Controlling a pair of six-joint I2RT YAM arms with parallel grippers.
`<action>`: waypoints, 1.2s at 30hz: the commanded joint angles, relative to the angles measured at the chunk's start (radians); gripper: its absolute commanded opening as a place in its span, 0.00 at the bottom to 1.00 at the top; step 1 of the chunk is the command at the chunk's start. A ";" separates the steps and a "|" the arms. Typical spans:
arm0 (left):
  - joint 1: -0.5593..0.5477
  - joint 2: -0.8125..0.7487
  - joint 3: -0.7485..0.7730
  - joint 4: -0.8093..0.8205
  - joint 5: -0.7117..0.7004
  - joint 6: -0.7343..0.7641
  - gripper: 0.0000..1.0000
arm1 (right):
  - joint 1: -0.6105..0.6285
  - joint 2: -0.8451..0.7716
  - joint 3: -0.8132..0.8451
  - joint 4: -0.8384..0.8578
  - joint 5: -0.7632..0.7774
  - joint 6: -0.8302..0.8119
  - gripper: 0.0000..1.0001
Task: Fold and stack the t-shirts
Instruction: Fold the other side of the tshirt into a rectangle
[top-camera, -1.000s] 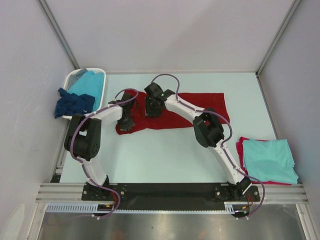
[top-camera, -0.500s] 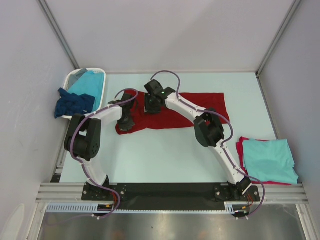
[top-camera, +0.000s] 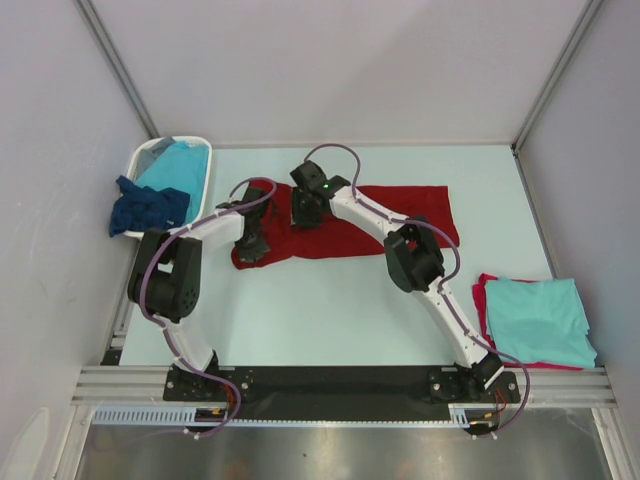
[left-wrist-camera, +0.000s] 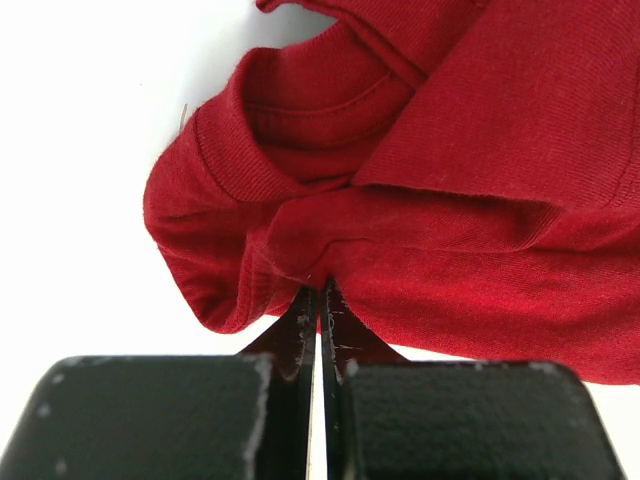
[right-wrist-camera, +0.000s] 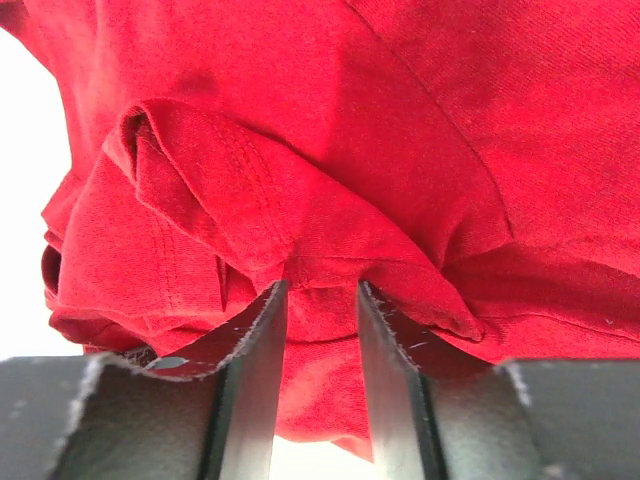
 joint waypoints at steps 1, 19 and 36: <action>0.008 0.013 -0.039 -0.016 0.032 -0.001 0.00 | 0.011 -0.027 -0.009 0.017 0.013 0.001 0.41; 0.008 -0.003 -0.046 -0.018 0.032 0.002 0.00 | 0.011 0.005 0.017 0.019 0.015 0.004 0.18; 0.008 -0.012 -0.054 -0.021 0.025 0.002 0.00 | -0.002 -0.020 0.027 0.023 0.053 0.026 0.36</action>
